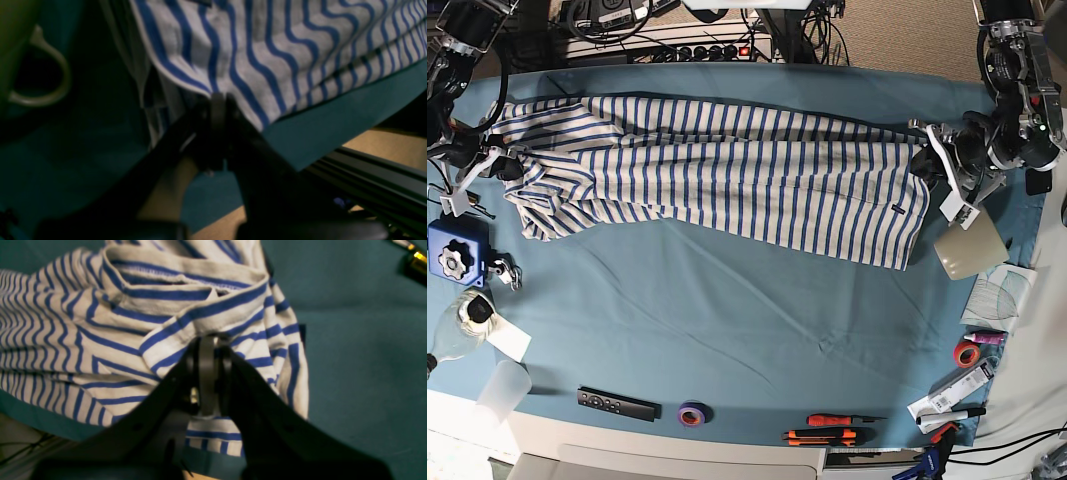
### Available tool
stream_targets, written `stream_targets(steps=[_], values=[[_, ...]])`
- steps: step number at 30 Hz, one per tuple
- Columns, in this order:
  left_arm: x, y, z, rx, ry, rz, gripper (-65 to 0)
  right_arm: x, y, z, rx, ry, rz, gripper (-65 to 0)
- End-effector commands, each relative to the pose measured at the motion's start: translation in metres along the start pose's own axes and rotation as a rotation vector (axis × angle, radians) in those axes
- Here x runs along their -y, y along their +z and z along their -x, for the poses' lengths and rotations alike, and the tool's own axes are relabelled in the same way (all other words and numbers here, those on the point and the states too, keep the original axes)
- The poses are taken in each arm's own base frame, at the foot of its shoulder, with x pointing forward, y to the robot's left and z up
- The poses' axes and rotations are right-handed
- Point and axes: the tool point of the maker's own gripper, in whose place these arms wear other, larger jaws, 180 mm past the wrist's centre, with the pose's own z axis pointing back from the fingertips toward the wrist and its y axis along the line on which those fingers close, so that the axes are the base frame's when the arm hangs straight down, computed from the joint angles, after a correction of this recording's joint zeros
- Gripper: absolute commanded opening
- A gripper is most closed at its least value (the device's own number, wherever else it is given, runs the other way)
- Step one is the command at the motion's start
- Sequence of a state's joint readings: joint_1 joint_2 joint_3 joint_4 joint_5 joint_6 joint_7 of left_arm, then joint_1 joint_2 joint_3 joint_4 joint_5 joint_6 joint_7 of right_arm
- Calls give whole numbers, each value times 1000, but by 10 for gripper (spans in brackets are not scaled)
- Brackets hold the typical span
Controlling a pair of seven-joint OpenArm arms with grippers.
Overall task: Fold the T-shirt properly
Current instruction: 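Lower the folded hem onto the shirt and open both grippers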
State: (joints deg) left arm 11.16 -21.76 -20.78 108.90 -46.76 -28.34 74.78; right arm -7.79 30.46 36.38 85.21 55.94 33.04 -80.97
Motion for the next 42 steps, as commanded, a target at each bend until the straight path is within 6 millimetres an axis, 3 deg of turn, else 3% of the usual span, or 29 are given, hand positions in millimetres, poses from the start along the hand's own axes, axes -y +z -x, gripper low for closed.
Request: stream_targets(steps=[1, 8, 11, 14, 16, 25, 32, 35, 38, 42], values=[[-2, 5, -9, 29, -17, -9, -650, 2, 10, -20, 55, 30, 6, -650], [-11, 5, 0, -2, -29, -64, -633, -1, 10, -20, 58, 61, -8, -650], [-9, 4, 0, 25, -21, -59, -484, -1, 11, -19, 56, 73, -10, -644], [-9, 4, 3, 25, -11, -60, -414, -1, 10, -17, 52, 78, -11, -580], [-9, 4, 5, 20, -10, -58, -413, -1, 10, -14, 45, 76, -10, -553], [-8, 4, 9, 10, -6, -56, -413, -8, 12, -15, 62, 54, -42, -553], [-14, 4, 7, 22, -28, -96, -412, -28, 36, -48, 158, 189, -6, -553], [-24, 6, 5, 29, -51, -152, -363, -37, 52, -63, 213, 263, 22, -553], [-25, 6, -5, 82, -57, -157, -312, -37, 59, -67, 236, 287, 36, -553], [-27, 7, -14, 108, -59, -163, -305, -35, 58, -66, 233, 277, 36, -553]])
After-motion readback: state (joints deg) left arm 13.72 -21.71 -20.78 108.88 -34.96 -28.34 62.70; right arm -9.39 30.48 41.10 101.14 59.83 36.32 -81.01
